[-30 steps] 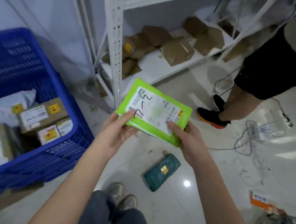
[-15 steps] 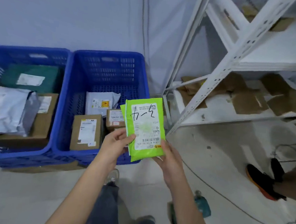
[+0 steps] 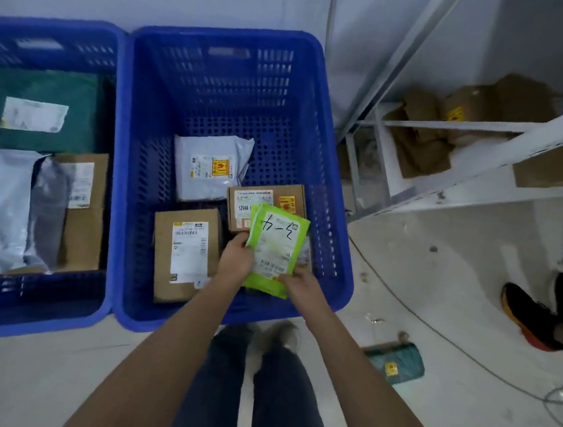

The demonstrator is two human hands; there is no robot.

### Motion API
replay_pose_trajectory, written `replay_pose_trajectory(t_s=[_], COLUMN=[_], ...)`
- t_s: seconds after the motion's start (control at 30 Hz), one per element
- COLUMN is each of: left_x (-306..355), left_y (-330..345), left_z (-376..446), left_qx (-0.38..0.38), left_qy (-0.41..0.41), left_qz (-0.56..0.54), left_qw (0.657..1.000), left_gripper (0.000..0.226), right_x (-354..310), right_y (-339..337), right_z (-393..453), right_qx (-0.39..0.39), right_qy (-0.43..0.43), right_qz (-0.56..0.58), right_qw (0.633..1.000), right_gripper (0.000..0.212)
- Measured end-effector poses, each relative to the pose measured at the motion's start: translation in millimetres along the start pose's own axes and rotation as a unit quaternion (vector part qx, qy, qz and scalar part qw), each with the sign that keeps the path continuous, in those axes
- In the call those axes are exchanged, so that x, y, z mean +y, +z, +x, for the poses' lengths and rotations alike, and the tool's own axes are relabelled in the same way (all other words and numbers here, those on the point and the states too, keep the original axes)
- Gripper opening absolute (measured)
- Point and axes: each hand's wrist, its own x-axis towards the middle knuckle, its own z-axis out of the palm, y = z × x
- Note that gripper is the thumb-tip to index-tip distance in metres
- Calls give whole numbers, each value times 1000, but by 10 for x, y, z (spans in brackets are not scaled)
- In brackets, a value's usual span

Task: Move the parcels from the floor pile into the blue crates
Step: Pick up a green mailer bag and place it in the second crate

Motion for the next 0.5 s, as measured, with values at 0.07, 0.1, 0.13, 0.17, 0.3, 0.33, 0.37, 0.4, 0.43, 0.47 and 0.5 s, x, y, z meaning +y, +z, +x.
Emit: replay_pose_trajectory(t_s=[0.07,0.1,0.13,0.17,0.3,0.33,0.37,0.4,0.43,0.47,0.5], left_x=[-5,0,17,44,159,171,174,169,152,124,88], left_y=[3,3,11,21,124,166,211,258,312,369,426], left_z=[190,289,388,489,841,911,962,1001,1026,1037,1047], left_qx=[-36,-51,-65,-78,-118,-127,-135,-145,-158,-172,-186], left_qy=[19,29,42,57,118,129,140,153,164,171,174], left_qz=[72,106,144,188,350,380,409,431,445,455,465], left_qw=[997,993,987,977,922,907,892,877,866,857,848], left_gripper=[34,36,36,35,38,39,40,40,40,40,40], right_x=[32,24,5,-20,-46,-21,16,58,100,137,166], right_y=[59,74,88,102,194,230,267,303,330,351,366], right_z=[170,256,345,429,728,790,839,880,906,923,940], right_qx=[-12,-23,-41,-61,-38,-19,-4,9,15,16,17], right_qy=[34,78,139,199,310,319,328,335,341,345,345], right_qz=[0,30,83,148,365,401,429,452,473,485,493], right_qw=[999,996,986,967,877,858,842,826,812,803,798], right_gripper=[25,25,28,32,42,39,37,36,37,39,40])
